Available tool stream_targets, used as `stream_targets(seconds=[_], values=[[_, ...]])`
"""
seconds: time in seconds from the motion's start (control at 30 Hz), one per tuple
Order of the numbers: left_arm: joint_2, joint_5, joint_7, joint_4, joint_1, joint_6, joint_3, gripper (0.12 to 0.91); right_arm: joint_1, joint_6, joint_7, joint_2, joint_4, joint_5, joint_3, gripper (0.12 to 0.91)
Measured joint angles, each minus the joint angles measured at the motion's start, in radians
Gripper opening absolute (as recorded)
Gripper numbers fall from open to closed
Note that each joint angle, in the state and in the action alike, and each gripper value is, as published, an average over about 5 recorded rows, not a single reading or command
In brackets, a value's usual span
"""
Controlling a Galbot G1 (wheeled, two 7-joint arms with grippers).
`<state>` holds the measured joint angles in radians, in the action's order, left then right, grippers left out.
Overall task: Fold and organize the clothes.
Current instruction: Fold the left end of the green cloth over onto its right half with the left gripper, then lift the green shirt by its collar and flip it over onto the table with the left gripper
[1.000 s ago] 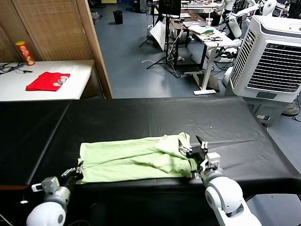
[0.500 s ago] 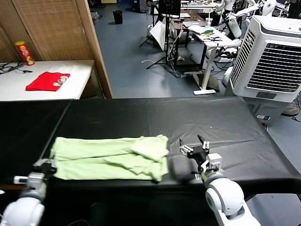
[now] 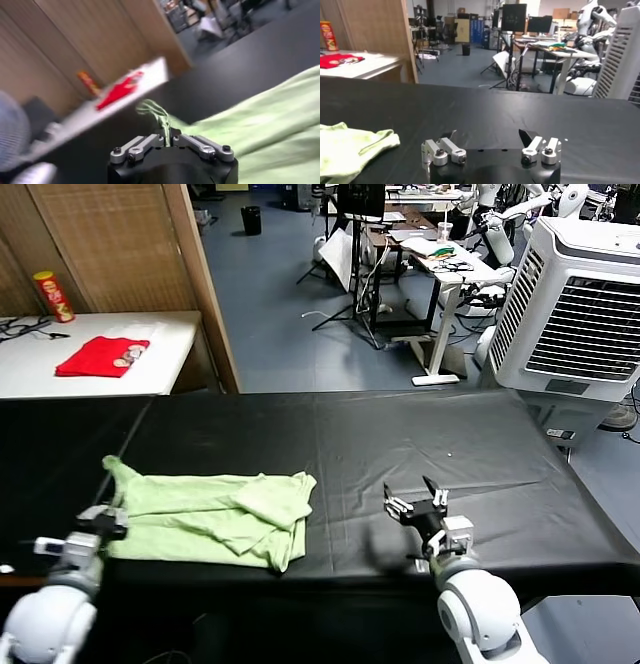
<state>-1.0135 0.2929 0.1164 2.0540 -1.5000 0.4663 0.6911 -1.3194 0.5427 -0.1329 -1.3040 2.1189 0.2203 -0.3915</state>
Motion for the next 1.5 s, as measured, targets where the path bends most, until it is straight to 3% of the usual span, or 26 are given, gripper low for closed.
stream_targets(seconds=[0.23,0.47,0.9,1.0,1.2,1.3,1.37,1.5], values=[[-0.114,0.189,0.057,0.126,0.055,0.102,-0.149,0.166,-0.021,0.000,0.000,-0.014,0.010,-0.014,-0.019,0.798],[-0.209,0.323,0.097,0.171,0.099,0.159,-0.261,0.166,-0.025,0.000,0.001,-0.025,0.005,-0.025,-0.020,0.798],[-0.317,0.208,0.098,0.127,0.116,0.128,-0.340,0.168,-0.022,-0.001,0.007,-0.036,-0.009,-0.038,0.004,0.798],[-0.333,0.213,0.096,0.122,0.112,0.119,-0.341,0.235,-0.017,-0.006,0.019,-0.036,-0.016,-0.038,0.014,0.798],[-0.371,0.343,0.104,0.137,0.108,0.124,-0.329,0.551,0.009,-0.029,0.089,-0.026,-0.031,-0.011,0.048,0.798],[-0.363,0.381,0.079,0.151,0.101,0.102,-0.307,0.705,0.032,-0.031,0.122,-0.015,-0.044,0.021,0.079,0.798],[-0.343,0.350,0.049,0.151,0.092,0.069,-0.284,0.771,0.054,-0.030,0.136,-0.010,-0.055,0.034,0.106,0.798],[-0.287,0.222,0.006,0.133,0.068,0.002,-0.216,0.796,0.110,-0.026,0.146,-0.010,-0.085,0.033,0.176,0.798]])
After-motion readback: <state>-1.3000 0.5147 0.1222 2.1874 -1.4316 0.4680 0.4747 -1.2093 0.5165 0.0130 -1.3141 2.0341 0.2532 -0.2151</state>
